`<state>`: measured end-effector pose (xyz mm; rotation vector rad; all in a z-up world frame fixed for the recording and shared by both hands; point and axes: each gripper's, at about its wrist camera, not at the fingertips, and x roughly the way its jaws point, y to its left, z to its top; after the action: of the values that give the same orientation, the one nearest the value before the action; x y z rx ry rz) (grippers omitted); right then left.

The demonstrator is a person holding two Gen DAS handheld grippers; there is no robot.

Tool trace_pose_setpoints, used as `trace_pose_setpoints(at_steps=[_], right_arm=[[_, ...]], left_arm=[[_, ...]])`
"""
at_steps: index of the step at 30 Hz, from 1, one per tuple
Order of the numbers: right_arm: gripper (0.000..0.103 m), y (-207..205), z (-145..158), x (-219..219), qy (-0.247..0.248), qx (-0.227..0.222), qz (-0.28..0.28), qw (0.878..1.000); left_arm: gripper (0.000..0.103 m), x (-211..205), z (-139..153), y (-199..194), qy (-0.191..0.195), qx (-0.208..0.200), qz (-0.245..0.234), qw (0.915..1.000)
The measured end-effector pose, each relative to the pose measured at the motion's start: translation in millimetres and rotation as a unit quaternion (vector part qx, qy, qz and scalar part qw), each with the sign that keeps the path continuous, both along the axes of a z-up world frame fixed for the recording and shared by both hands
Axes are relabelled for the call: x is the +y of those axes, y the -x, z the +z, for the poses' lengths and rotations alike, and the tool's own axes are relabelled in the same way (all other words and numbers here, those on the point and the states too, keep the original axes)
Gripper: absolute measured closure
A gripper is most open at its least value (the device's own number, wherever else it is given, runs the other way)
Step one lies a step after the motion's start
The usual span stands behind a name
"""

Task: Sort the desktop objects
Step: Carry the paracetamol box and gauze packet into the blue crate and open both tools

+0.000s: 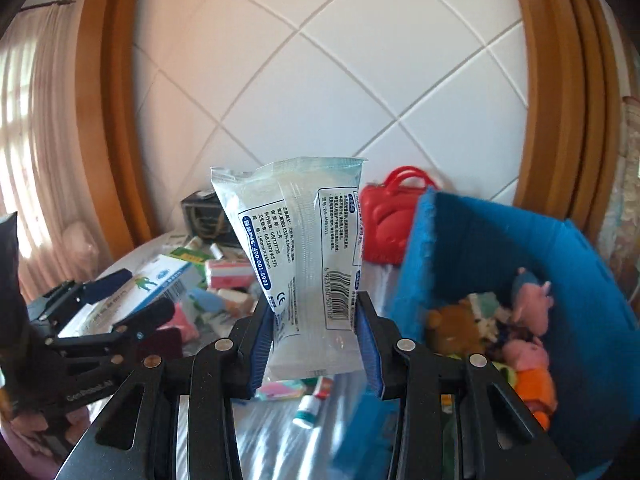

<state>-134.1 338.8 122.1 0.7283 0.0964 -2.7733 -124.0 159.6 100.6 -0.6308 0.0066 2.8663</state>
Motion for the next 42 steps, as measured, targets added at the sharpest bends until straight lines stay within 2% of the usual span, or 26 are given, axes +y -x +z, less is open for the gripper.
trace_pose_setpoints(at_steps=[5, 10, 15, 19, 22, 24, 27, 30, 33, 36, 40, 41, 42], right_arm=[[0.064, 7.7, 5.3, 79.5, -0.034, -0.020, -0.068, 0.997], [0.064, 33.7, -0.9, 158.2, -0.058, -0.085, -0.109, 0.989], [0.064, 73.8, -3.0, 228.9, -0.032, -0.145, -0.139, 0.979], [0.064, 113.9, -24.0, 270.8, -0.017, -0.194, -0.159, 0.968], [0.064, 132.8, -52.5, 290.5, 0.026, -0.243, -0.163, 0.956], [0.064, 143.2, -67.5, 297.7, 0.046, -0.260, -0.163, 0.951], [0.064, 153.1, -79.7, 301.7, 0.027, -0.257, -0.179, 0.949], [0.064, 157.4, -97.8, 301.0, 0.027, -0.264, -0.169, 0.949], [0.064, 158.2, -114.9, 295.6, -0.014, -0.280, -0.172, 0.944], [0.063, 152.6, -112.4, 285.4, -0.023, -0.268, -0.158, 0.950], [0.059, 147.9, -115.8, 274.3, -0.048, -0.269, -0.152, 0.950], [0.054, 151.4, -115.8, 274.3, -0.051, -0.270, -0.151, 0.950], [0.035, 151.9, -115.4, 274.1, -0.051, -0.270, -0.151, 0.950]], left_arm=[[0.032, 80.6, 30.0, 14.9, 0.013, -0.006, -0.067, 0.9977], [0.032, 168.0, 45.5, 54.8, 0.020, -0.070, -0.131, 0.9887], [0.032, 251.8, 37.8, 107.8, 0.044, -0.148, -0.145, 0.9773], [0.032, 292.1, 4.7, 148.2, 0.062, -0.200, -0.133, 0.9687], [0.032, 303.2, -22.6, 169.1, 0.066, -0.221, -0.119, 0.9657], [0.032, 306.0, -34.4, 176.4, 0.074, -0.222, -0.113, 0.9655], [0.032, 309.1, -44.1, 179.6, 0.096, -0.212, -0.099, 0.9675], [0.031, 305.3, -44.0, 176.6, 0.084, -0.215, -0.095, 0.9684], [0.029, 302.6, -43.3, 173.2, 0.086, -0.206, -0.092, 0.9705], [0.026, 299.8, -41.6, 169.2, 0.085, -0.190, -0.080, 0.9748], [0.026, 298.2, -42.3, 170.2, 0.077, -0.193, -0.077, 0.9752], [0.026, 297.1, -42.4, 170.8, 0.075, -0.193, -0.073, 0.9755], [0.026, 296.7, -41.8, 171.3, 0.075, -0.194, -0.071, 0.9757]])
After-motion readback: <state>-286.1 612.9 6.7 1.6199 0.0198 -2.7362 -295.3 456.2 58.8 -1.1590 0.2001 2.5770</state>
